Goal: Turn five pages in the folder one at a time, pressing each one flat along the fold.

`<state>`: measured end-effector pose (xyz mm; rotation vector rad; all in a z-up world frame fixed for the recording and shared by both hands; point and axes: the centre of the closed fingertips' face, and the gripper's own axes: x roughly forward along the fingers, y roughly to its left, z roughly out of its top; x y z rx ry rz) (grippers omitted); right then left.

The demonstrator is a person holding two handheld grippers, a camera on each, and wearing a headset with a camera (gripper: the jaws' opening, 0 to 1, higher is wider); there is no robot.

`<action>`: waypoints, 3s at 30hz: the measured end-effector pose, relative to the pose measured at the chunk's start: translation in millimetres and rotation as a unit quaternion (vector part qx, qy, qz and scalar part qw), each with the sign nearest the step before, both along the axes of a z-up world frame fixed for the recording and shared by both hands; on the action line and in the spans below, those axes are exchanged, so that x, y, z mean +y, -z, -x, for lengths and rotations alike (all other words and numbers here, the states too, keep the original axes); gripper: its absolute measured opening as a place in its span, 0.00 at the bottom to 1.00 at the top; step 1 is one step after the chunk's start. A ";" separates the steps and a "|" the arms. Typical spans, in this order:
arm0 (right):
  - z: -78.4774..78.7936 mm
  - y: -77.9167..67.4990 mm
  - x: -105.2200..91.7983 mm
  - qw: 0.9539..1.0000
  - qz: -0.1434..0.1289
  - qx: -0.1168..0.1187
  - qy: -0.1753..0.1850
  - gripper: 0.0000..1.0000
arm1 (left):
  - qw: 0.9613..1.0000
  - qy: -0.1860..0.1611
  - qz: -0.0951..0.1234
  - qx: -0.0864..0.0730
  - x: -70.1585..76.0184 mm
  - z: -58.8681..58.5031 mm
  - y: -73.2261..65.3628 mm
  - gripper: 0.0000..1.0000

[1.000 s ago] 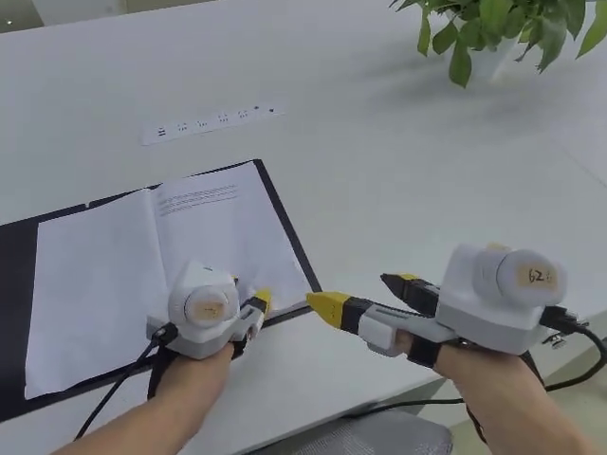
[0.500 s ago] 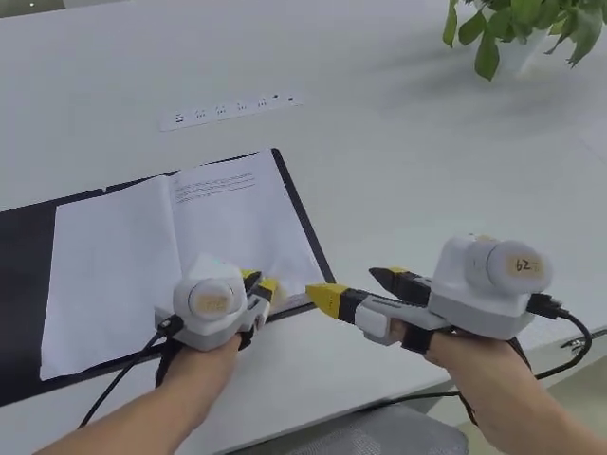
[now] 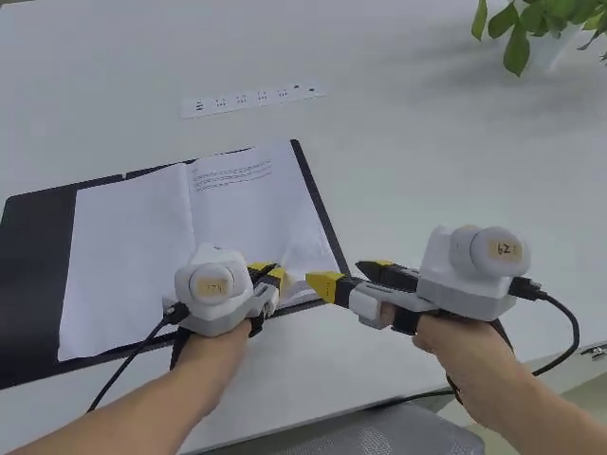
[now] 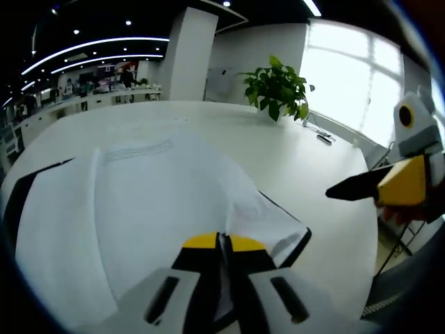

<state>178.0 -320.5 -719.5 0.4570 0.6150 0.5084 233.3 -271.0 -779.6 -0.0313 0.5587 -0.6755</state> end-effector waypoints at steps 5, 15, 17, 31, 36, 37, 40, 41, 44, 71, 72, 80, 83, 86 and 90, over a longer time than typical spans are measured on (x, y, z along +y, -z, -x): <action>-20.7 11.3 2.0 1.000 -0.005 0.001 0.008 0.45 | 1.000 -0.003 0.002 -0.003 -0.2 0.4 -0.4 0.02; -59.4 25.4 5.5 1.000 -0.005 0.003 -0.001 0.39 | 1.000 -0.002 0.004 -0.003 -0.2 0.9 0.1 0.02; -64.8 28.1 6.3 1.000 -0.004 0.006 -0.002 0.39 | 1.000 -0.001 0.003 -0.004 -0.4 0.8 0.3 0.02; -80.1 47.5 0.5 0.998 -0.033 0.055 0.027 0.15 | 1.000 -0.002 0.007 -0.004 -0.7 0.3 1.0 0.02; -77.4 46.7 -1.1 0.996 -0.045 0.069 0.037 0.05 | 1.000 -0.001 0.005 -0.003 -1.1 0.2 0.9 0.02; -76.7 46.4 -1.2 0.996 -0.044 0.070 0.037 0.03 | 1.000 -0.001 0.005 -0.004 -1.1 0.1 0.9 0.02; -75.0 44.6 -0.3 0.995 -0.054 0.080 0.039 0.00 | 1.000 -0.001 0.005 -0.002 -0.9 -0.2 0.8 0.02; -74.4 43.4 -0.1 0.994 -0.057 0.083 0.040 0.00 | 1.000 0.000 0.005 -0.001 -1.1 0.0 0.6 0.02; -74.3 39.8 -0.5 0.992 -0.072 0.091 0.046 0.00 | 1.000 0.004 0.006 0.002 -1.9 0.4 -0.3 0.03; -65.7 -36.8 29.5 0.987 -0.124 0.087 0.060 0.00 | 1.000 -0.012 0.022 -0.010 90.3 29.8 -66.9 0.32; -64.6 -40.5 32.2 0.986 -0.129 0.087 0.060 0.00 | 1.000 -0.013 0.021 -0.010 97.8 32.4 -69.6 0.32; -59.4 -72.5 72.0 0.983 -0.157 0.081 0.044 0.00 | 0.999 -0.027 0.004 -0.028 152.3 44.0 -85.8 0.35; -64.3 -74.6 82.5 0.980 -0.169 0.088 0.051 0.00 | 0.999 -0.039 -0.002 -0.032 175.2 46.6 -90.0 0.35; -68.0 -73.2 94.4 0.981 -0.160 0.097 0.054 0.00 | 0.998 -0.049 -0.005 -0.035 193.9 48.1 -91.3 0.35; -72.1 -73.8 113.9 0.982 -0.150 0.103 0.058 0.00 | 0.997 -0.060 -0.007 -0.039 214.5 50.3 -91.7 0.35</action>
